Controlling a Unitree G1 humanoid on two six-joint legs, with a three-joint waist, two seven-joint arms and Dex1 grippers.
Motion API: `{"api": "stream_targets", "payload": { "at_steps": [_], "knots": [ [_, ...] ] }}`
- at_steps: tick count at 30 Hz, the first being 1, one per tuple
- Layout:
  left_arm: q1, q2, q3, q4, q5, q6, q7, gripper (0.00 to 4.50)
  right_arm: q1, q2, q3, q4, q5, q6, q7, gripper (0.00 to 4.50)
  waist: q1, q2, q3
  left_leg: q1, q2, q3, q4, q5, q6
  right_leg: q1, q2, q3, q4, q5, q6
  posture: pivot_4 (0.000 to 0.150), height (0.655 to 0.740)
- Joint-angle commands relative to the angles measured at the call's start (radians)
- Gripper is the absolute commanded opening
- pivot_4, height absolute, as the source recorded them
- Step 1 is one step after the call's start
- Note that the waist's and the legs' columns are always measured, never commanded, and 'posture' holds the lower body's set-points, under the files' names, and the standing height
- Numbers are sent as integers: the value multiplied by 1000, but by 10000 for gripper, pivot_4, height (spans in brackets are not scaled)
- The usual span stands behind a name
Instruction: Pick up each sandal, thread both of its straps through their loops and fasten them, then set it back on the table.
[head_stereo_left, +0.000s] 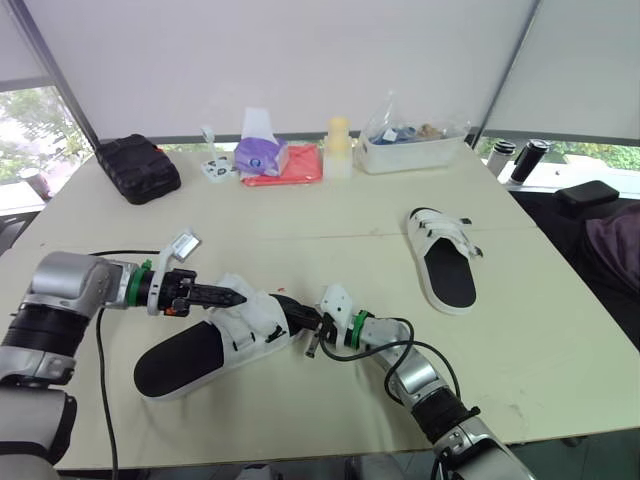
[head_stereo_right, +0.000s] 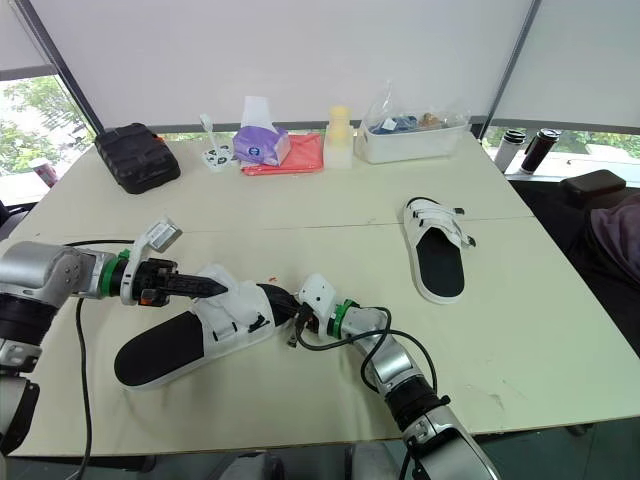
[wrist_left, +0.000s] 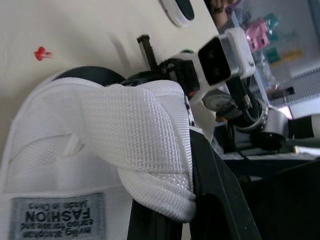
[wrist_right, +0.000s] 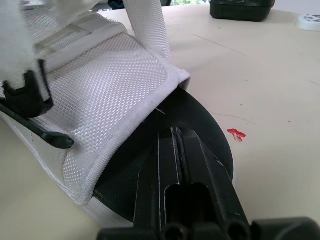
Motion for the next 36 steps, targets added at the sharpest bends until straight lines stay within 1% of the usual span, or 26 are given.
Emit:
{"api": "stream_targets", "payload": {
  "at_steps": [1, 5, 6, 8, 11, 12, 13, 14, 17, 22, 25, 28, 31, 36],
  "knots": [
    [-15, 6, -5, -14, 34, -40, 1, 376, 69, -43, 23, 131, -59, 94, -3, 0, 0, 0, 0, 0, 0, 0, 0, 0, 0, 0, 0, 0, 0, 0, 0, 1500, 7400],
    [-25, -16, 10, -1, 56, -76, 12, 376, 69, -43, 23, 131, -61, 94, -5, 0, 1, 0, 0, 0, 0, 0, 0, 0, 0, 0, 0, 0, 0, 0, 0, 1500, 7400],
    [-24, -19, 15, 2, 56, -79, 12, 3189, 69, -43, 23, 131, -61, 94, -6, 0, 1, 0, 0, 0, 0, 0, 0, 0, 0, 0, 0, 0, 0, 0, 0, 1500, 7400],
    [-21, -17, 21, -1, 53, -79, 8, 10072, 69, -43, 23, 131, -61, 94, -7, 0, 1, 0, 0, 0, 0, 0, 0, 0, 0, 0, 0, 0, 0, 0, 0, 1500, 7400],
    [-12, -22, 52, -2, 42, -65, 33, 25364, 70, -43, 22, 132, -61, 93, -9, 0, 1, 0, 0, 0, 0, 0, 0, 0, 0, 0, 0, 0, 0, 0, 0, 1500, 7400],
    [-9, -28, 77, -1, 34, -49, 60, 29577, 72, -43, 22, 130, -61, 93, -9, 0, 1, 0, 0, 0, 0, 0, 0, 0, 0, 0, 0, 0, 0, 0, 0, 1500, 7400],
    [-5, -31, 98, -4, 25, -33, 81, 35652, 73, -43, 22, 130, -60, 93, -9, 0, 1, 0, 0, 0, 0, 0, 0, 0, 0, 0, 0, 0, 0, 0, 0, 1500, 7400],
    [7, -31, 122, -23, 12, -19, 98, 39477, 74, -42, 22, 128, -60, 93, -9, 0, 1, 0, 0, 0, 0, 0, 1, 0, 0, 0, 0, 0, 1, 0, 0, 1500, 7400],
    [95, -37, 217, -173, -36, 37, 189, 39477, 78, -40, 22, 127, -58, 93, -11, 0, 0, 0, 0, 0, 0, 0, 0, 0, 0, 0, -1, 0, 1, 0, 0, 1500, 7400],
    [232, -96, 368, -435, -123, 145, 374, 39477, 75, -31, 24, 141, -58, 86, -8, 0, 3, 0, -1, 2, 3, -1, 1, 0, 0, 2, -3, 1, 1, 0, 0, 1500, 7400],
    [319, -184, 461, -606, -165, 197, 522, 39477, 67, -24, 30, 154, -61, 79, -1, 0, 3, 0, -1, 4, 3, -1, 0, 0, 0, 5, -4, 1, 0, 0, 0, 1500, 7400],
    [369, -256, 495, -718, -187, 227, 635, 39477, 66, -21, 34, 159, -60, 77, 5, 0, 4, -1, -1, 4, 3, -1, 0, 0, 0, 5, -4, 1, 0, 0, 0, 1500, 7400],
    [404, -324, 494, -782, -192, 229, 731, 39477, 65, -18, 38, 162, -61, 74, 10, 0, 4, -1, -1, 5, 3, -1, 0, 0, 0, 6, -4, 1, 0, 0, 0, 1500, 7400],
    [388, -391, 464, -769, -185, 200, 823, 39477, 59, -14, 41, 168, -65, 70, 11, 0, 4, 0, -1, 5, 2, -1, 1, 0, 0, 7, -2, 0, -1, 0, 0, 1500, 7400]
  ]
}}
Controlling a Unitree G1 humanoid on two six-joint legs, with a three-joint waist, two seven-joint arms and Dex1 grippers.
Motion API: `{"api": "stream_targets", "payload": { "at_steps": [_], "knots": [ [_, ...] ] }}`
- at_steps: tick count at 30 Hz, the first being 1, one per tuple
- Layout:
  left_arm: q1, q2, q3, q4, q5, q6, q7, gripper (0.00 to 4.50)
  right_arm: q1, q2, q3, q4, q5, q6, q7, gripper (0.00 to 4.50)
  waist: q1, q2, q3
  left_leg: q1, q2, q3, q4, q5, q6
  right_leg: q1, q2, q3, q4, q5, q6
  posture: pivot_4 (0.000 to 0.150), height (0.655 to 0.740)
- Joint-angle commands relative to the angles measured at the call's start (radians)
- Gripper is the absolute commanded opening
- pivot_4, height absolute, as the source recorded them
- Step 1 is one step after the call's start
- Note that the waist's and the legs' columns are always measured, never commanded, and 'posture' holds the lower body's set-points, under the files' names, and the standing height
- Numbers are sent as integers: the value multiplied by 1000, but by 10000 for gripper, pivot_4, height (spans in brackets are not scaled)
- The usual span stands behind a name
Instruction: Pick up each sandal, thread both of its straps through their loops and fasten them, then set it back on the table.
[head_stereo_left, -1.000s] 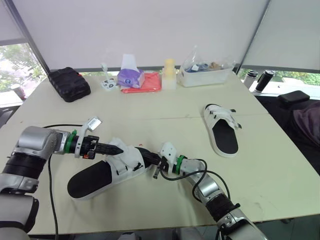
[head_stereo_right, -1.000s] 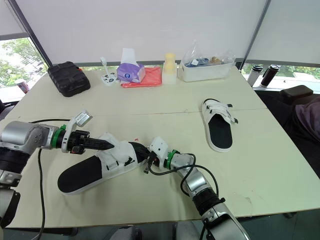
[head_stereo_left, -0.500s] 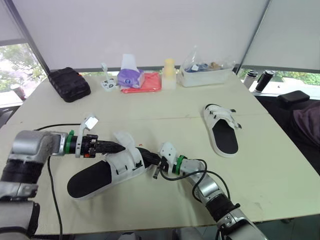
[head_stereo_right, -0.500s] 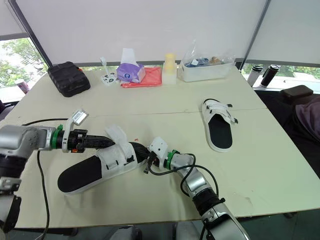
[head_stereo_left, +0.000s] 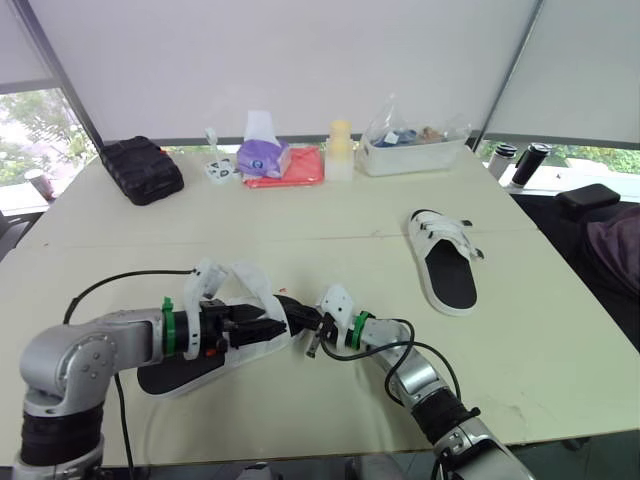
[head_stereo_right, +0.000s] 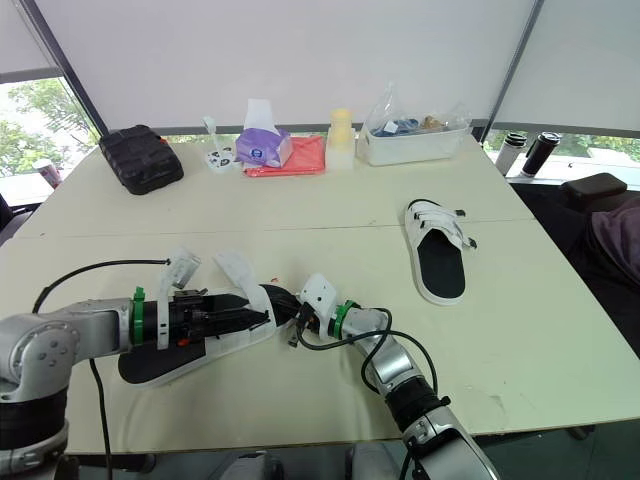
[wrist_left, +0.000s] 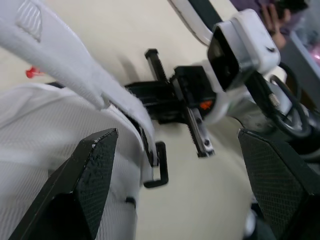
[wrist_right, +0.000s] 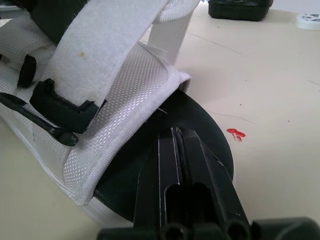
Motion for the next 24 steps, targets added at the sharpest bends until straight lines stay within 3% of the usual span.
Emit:
{"api": "stream_targets", "payload": {
  "at_steps": [1, 4, 6, 8, 13, 17, 24],
  "knots": [
    [-27, -28, -16, 1, 3, -30, 57, 39477, 57, -17, 46, 157, -66, 70, 7, 0, 0, 0, 0, 0, 0, 0, 0, 0, 0, 0, 0, 0, 0, 0, 0, 1500, 7400],
    [-49, -49, -42, 46, 21, -58, 86, 39477, 57, -16, 46, 157, -68, 70, 3, 0, -1, 0, 0, 0, -1, 0, 0, 0, 0, 0, 1, 0, 0, 0, 0, 1500, 7400],
    [-62, -58, -58, 77, 34, -81, 103, 34320, 60, -19, 44, 153, -68, 72, 1, 0, -1, 0, 0, 0, -1, 0, 0, 0, 0, 0, 1, 0, 0, 0, 0, 1500, 7400],
    [-72, -60, -67, 97, 36, -88, 110, 26891, 62, -20, 42, 149, -67, 74, -2, 0, 0, 0, 0, 0, -1, 0, 0, 0, 0, 0, 1, 0, 0, 0, 0, 1500, 7400],
    [-86, -52, -77, 124, 32, -96, 121, 1962, 66, -21, 34, 146, -62, 80, -10, 0, -1, 0, 0, 0, -1, 0, 0, 0, 0, 0, 1, 0, 0, 0, 0, 1500, 7400],
    [-100, -55, -65, 141, 13, -86, 128, 376, 65, -20, 32, 147, -60, 79, -13, 0, -1, 0, 0, 0, -1, 0, 0, 0, 0, 0, 1, -1, 0, 0, 0, 1500, 7400],
    [-175, 4, 121, 298, -218, 117, 35, 376, 63, -16, 30, 151, -58, 79, -13, 0, -5, 0, 0, 0, -2, 0, 0, 0, 0, 0, 1, -2, 0, 0, 0, 1500, 7400]
  ]
}}
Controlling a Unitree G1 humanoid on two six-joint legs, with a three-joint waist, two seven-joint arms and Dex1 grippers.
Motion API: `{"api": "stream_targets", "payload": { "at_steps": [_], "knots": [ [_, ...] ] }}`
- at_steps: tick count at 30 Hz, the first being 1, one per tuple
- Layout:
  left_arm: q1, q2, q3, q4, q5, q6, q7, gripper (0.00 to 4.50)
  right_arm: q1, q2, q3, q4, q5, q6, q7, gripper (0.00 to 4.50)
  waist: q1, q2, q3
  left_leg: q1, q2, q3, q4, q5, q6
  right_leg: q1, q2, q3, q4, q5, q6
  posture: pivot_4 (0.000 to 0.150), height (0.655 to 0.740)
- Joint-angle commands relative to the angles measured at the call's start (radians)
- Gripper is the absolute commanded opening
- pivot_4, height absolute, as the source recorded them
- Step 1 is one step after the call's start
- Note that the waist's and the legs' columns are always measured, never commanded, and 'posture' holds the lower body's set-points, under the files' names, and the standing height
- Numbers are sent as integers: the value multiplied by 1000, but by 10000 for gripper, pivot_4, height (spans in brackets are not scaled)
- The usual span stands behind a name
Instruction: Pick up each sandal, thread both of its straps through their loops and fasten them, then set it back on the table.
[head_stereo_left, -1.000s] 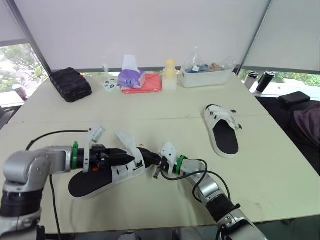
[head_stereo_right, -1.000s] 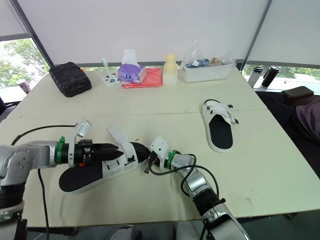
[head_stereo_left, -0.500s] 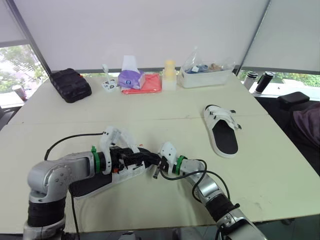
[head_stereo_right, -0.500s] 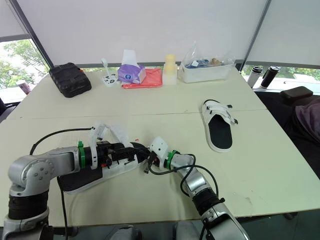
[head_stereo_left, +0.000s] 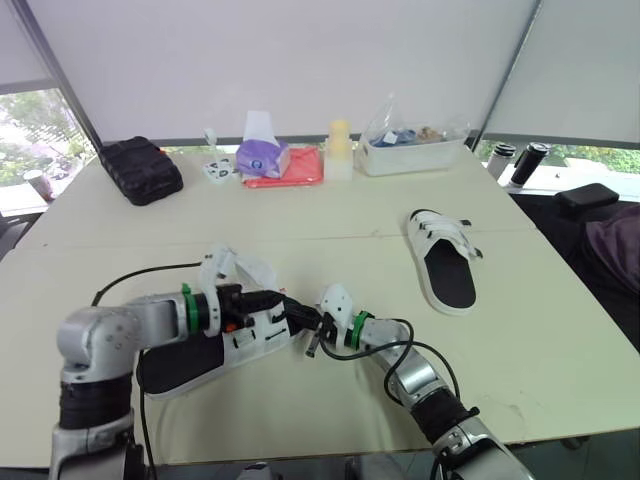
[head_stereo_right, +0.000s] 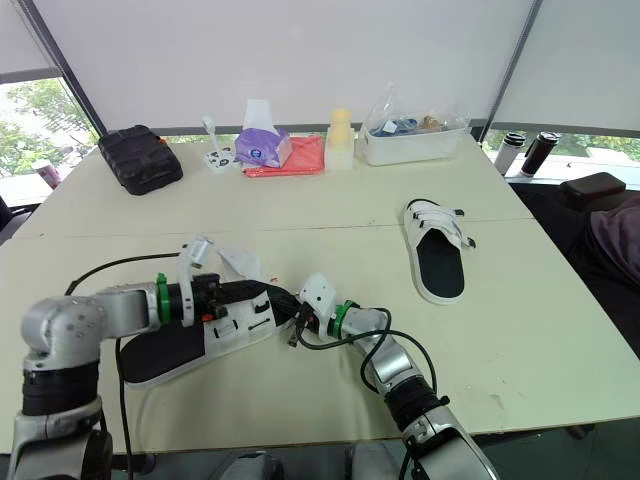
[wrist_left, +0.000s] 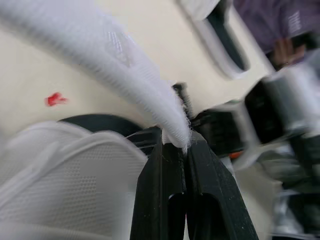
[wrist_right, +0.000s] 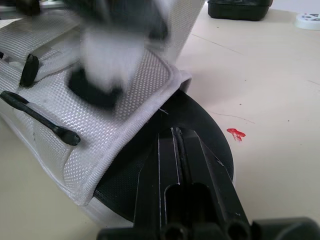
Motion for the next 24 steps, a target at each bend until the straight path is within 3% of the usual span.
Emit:
{"api": "stream_targets", "payload": {
  "at_steps": [1, 24],
  "knots": [
    [-8, 46, 67, 47, -89, 66, -51, 376, 65, -20, 31, 149, -58, 79, -6, 0, 0, 0, 0, 0, 0, 0, 0, 0, 0, 0, 0, 0, 0, 0, 0, 1500, 7400],
    [61, 14, -78, 10, -45, -35, -1, 376, 63, -15, 24, 149, -57, 86, -20, 0, 1, 0, 0, 0, 0, -1, 0, 0, -1, 0, -1, 1, 0, 0, 0, 1500, 7400]
  ]
}}
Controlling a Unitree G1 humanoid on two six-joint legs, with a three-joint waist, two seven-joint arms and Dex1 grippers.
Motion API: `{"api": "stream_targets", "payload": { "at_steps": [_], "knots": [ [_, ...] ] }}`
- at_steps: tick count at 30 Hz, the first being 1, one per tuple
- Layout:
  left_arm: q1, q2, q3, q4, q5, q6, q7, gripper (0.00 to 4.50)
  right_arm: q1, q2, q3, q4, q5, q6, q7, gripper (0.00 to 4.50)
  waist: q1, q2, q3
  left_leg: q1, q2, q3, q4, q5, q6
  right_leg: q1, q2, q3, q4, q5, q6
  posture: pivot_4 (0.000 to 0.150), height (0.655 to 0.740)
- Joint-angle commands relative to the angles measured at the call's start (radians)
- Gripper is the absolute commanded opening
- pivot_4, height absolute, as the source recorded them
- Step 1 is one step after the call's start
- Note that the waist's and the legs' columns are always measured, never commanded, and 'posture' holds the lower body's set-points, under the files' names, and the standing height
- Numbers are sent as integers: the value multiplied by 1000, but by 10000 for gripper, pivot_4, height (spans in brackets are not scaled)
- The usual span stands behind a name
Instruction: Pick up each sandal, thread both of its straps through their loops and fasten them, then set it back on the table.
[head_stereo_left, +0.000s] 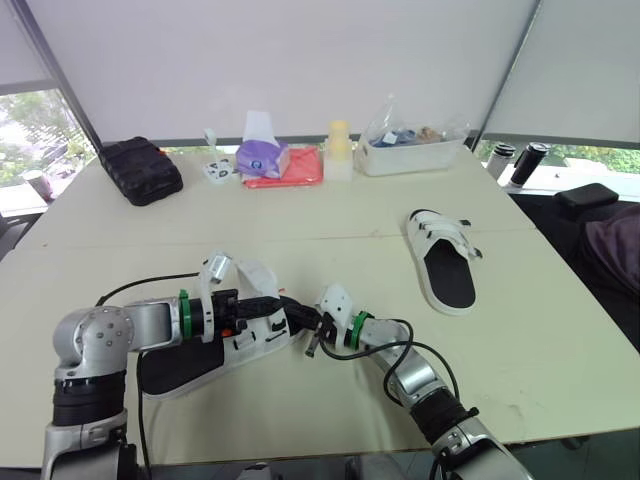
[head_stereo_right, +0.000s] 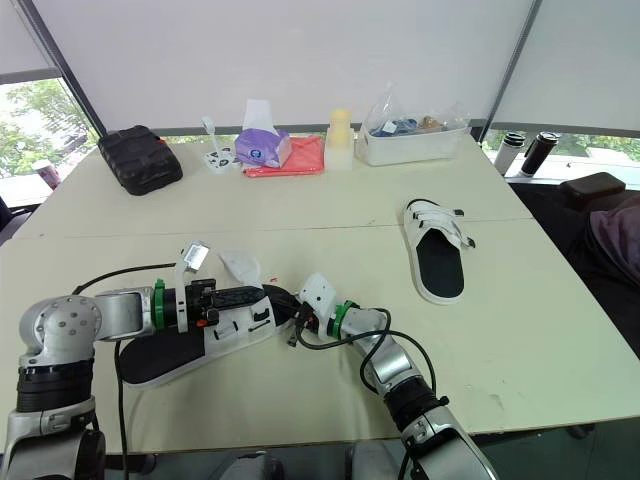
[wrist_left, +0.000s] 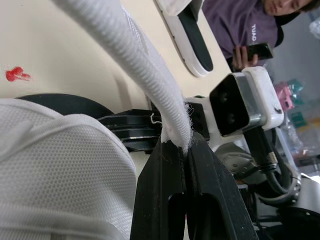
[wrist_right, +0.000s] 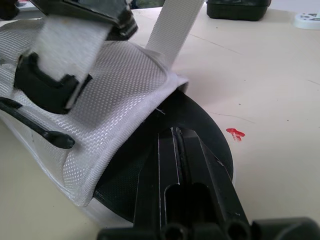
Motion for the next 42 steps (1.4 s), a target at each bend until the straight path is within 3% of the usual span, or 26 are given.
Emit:
{"api": "stream_targets", "payload": {
  "at_steps": [1, 7, 17, 33, 36, 40, 42],
  "knots": [
    [18, 16, -9, -30, -17, 1, -15, 376, 62, -18, 26, 147, -57, 86, -15, 0, 0, 0, 0, 0, 0, 0, 0, 0, 0, 0, 0, 0, 0, 0, 0, 1500, 7400],
    [67, 108, -107, -126, 44, -56, -51, 376, 56, -15, 27, 155, -57, 80, -11, 0, -1, 0, 0, 0, 0, 0, 0, 0, 0, 0, 0, 0, 0, 0, 0, 1500, 7400],
    [65, 128, -176, -165, 114, -180, -51, 376, 53, -7, 27, 164, -57, 76, -13, 0, -1, 0, 0, 0, 1, 0, -1, 0, 0, 0, 0, 1, -1, -1, -1, 1500, 7400],
    [140, 306, -349, -280, 274, -367, -188, 376, 59, -8, 27, 160, -54, 80, -3, 0, -2, 1, 1, -1, 2, 1, -1, 0, 0, -2, 1, 1, -1, -2, -4, 1500, 7400],
    [135, 302, -357, -271, 286, -388, -190, 376, 60, -9, 25, 160, -53, 81, -2, 0, -2, 1, 1, -1, 2, 1, -2, 0, 0, -3, 1, 1, -1, -2, -4, 1500, 7400],
    [131, 281, -322, -261, 251, -372, -189, 13245, 60, -8, 23, 159, -51, 84, -1, 0, -1, 1, 1, -1, 3, 1, -2, 0, 0, -2, 1, 1, -1, -2, -4, 1500, 7400],
    [133, 277, -299, -255, 232, -352, -183, 23066, 61, -9, 21, 158, -51, 85, -1, 0, 0, 1, 1, -1, 3, 1, -2, 0, 0, -2, 1, 1, -1, -3, -4, 1500, 7400]
  ]
}}
